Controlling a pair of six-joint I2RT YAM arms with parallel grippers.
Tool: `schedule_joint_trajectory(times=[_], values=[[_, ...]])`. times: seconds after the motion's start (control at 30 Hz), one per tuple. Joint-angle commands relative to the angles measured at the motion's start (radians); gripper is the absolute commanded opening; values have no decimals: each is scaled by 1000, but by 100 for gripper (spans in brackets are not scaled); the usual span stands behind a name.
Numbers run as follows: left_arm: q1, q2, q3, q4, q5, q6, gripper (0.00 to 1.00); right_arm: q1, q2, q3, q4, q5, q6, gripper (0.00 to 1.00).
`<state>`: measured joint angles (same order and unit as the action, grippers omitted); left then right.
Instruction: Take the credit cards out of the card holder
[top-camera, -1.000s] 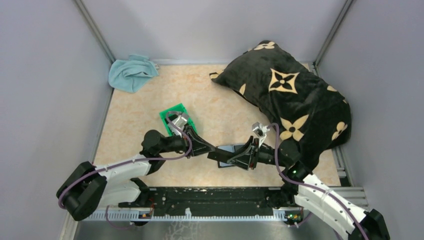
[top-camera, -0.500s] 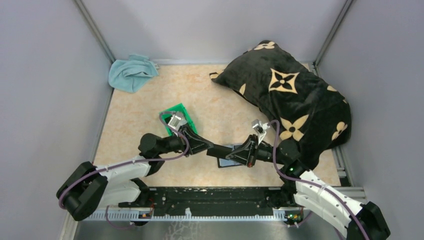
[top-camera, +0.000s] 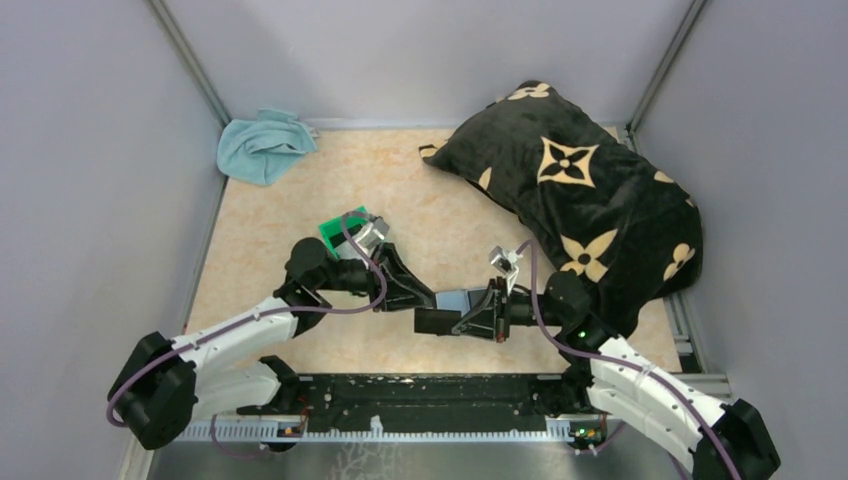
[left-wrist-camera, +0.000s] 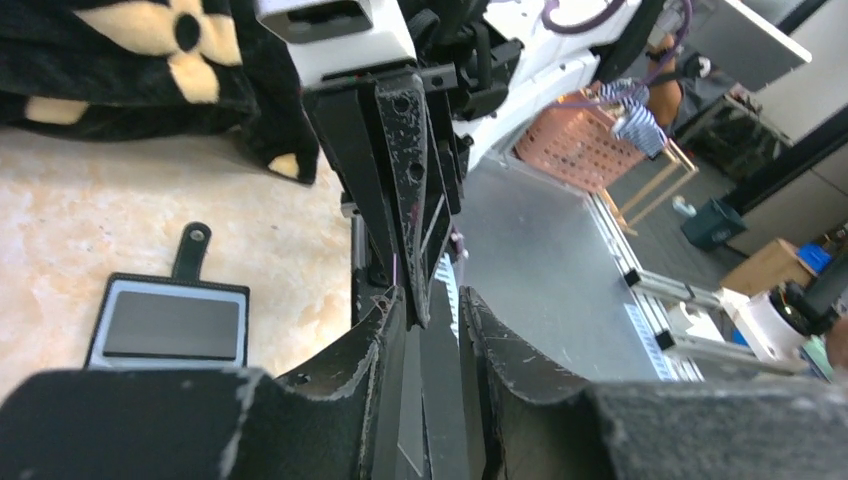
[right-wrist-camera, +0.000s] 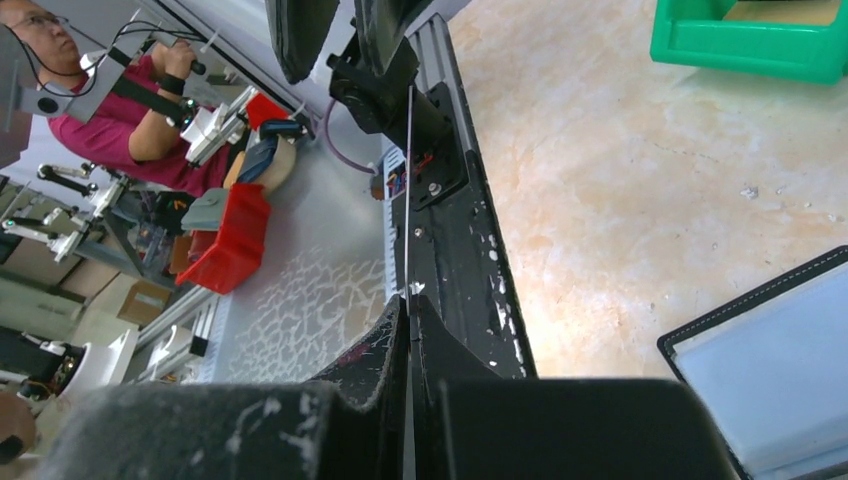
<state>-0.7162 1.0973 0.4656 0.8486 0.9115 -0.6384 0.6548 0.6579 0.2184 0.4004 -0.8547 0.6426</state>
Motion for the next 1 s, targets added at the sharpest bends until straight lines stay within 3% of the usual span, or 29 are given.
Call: schedule_joint_trajectory(times=[0.0, 0.23, 0.37, 0.97], values=[[2, -11, 79, -280, 149, 170, 32, 13, -2, 65, -29, -34, -51, 0], [-42, -8, 126, -497, 127, 285, 36, 13, 15, 74, -20, -68, -41, 0], [-66, 15, 140, -513, 145, 293, 41, 14, 15, 72, -18, -74, -36, 0], [-75, 57, 164, -537, 94, 299, 40, 50, 28, 66, -5, -76, -35, 0]])
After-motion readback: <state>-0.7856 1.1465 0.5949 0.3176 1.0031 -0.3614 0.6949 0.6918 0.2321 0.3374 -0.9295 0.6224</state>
